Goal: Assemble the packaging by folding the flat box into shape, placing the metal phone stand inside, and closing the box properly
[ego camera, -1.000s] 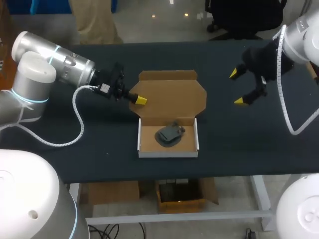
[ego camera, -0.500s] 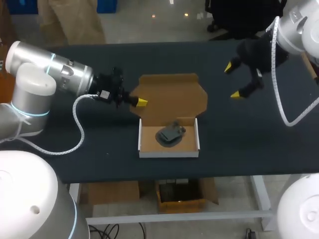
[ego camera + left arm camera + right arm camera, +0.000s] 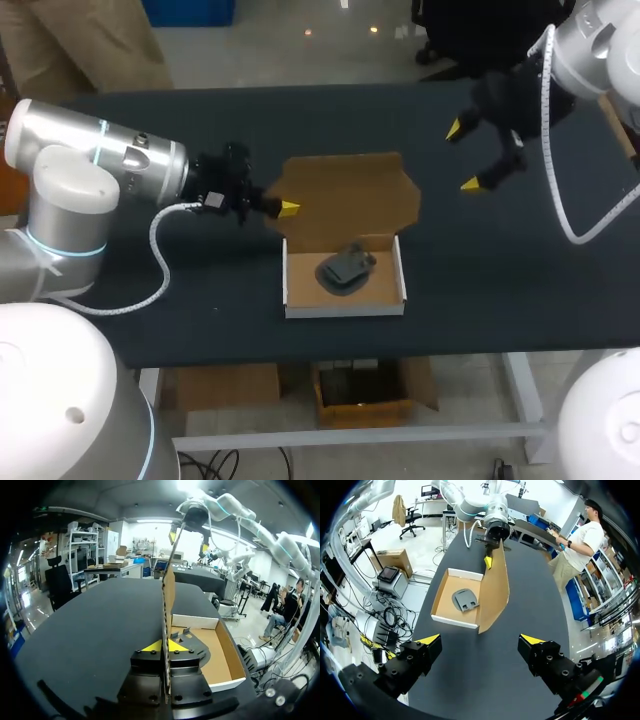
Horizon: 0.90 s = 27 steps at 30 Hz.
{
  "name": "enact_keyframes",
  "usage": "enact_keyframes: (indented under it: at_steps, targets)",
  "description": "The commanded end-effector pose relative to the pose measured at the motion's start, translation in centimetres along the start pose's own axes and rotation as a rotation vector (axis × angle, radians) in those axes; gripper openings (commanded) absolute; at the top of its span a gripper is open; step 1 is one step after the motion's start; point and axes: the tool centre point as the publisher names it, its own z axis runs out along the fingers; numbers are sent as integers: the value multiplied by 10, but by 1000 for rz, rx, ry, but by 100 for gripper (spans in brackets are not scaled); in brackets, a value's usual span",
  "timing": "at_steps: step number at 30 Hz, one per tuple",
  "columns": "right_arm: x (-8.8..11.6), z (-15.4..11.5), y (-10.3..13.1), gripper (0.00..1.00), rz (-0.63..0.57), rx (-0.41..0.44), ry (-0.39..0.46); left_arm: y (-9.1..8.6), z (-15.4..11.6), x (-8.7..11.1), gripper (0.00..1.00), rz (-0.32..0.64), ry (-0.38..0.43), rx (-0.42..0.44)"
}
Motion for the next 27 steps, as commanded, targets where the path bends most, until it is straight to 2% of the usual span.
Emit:
enact_keyframes:
  at_steps: [1, 13, 27]
  targets:
    - [-7, -1, 4, 100, -5, 5, 17, 1, 1, 5, 0, 8, -27, 6]
    - [-9, 0, 11, 100, -22, 10, 25, 2, -2, 6, 0, 42, -18, 22]
    - [-9, -1, 17, 100, -27, 22, 26, 1, 0, -2, 0, 90, 16, 38]
